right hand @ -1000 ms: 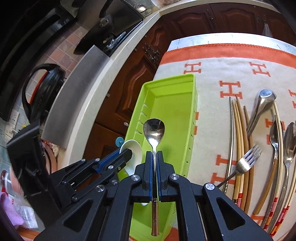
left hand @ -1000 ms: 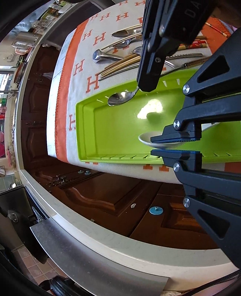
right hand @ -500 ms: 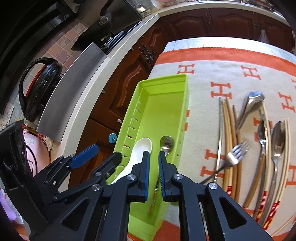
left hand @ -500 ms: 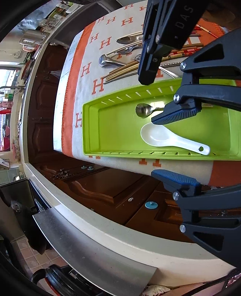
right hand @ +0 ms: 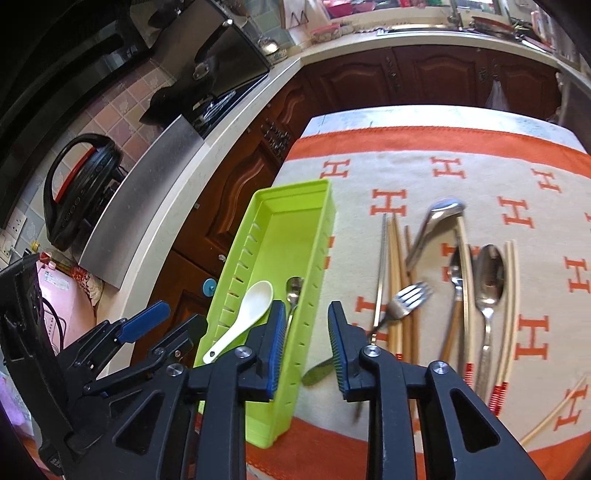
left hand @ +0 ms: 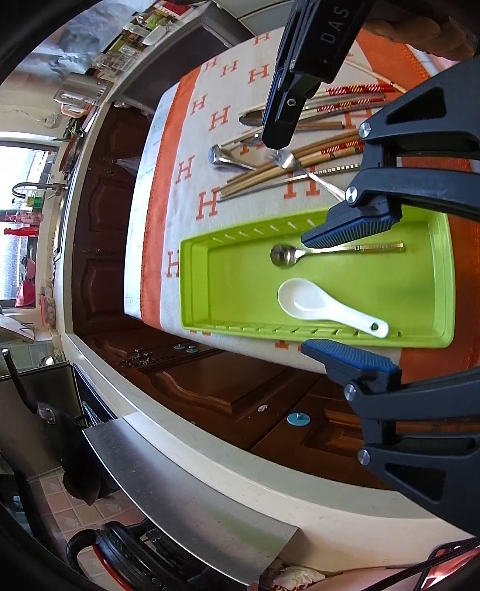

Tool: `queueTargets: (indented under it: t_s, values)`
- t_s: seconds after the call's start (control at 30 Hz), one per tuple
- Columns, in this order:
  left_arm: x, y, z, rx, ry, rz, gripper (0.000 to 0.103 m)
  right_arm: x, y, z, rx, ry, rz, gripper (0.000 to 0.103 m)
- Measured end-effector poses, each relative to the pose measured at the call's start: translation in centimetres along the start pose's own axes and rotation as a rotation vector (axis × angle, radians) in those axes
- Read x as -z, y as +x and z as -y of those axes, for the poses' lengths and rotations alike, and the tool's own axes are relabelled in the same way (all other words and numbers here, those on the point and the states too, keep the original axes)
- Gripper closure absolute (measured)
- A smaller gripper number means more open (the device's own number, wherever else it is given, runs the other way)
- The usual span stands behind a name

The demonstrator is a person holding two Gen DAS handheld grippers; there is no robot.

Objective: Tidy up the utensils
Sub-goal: 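Lift both open tools out of the tray back toward the utensils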

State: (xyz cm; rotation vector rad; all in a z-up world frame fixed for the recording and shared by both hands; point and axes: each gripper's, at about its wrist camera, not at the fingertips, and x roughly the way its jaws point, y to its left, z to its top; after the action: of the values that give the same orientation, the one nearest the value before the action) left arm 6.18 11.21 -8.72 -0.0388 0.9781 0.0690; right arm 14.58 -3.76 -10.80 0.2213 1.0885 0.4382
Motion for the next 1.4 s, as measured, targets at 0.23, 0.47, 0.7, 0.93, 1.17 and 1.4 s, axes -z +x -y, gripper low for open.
queueTargets:
  t_s: [0.23,0.47,0.7,0.93,1.17,1.4]
  values:
    - [0.5,-1.4,1.9,0.034,0.003,0.065,0.054,0.9,-4.1,2.1,-0.001,0.027,0.081,0.068]
    - [1.0,-2.7,4.8,0.103,0.045,0.075,0.054,2.4,-8.8,4.3,0.034,-0.029,0.160,0.067]
    - [1.5,-2.2,7.5,0.194,0.055,0.006,0.052,4.5,-12.3,9.1,0.086,0.028,0.145,0.065]
    - [2.6,-1.3,11.2,0.165,0.128,-0.044,0.028,7.2,-14.2,16.3,0.187,0.151,0.112,0.049]
    - [3.6,0.5,14.4,0.198,0.184,-0.092,0.028,11.1,-12.5,22.4,0.233,0.276,0.000,0.049]
    - [4.1,1.9,15.8,0.216,0.208,-0.131,0.028,13.0,-8.8,24.8,0.245,0.320,-0.107,0.060]
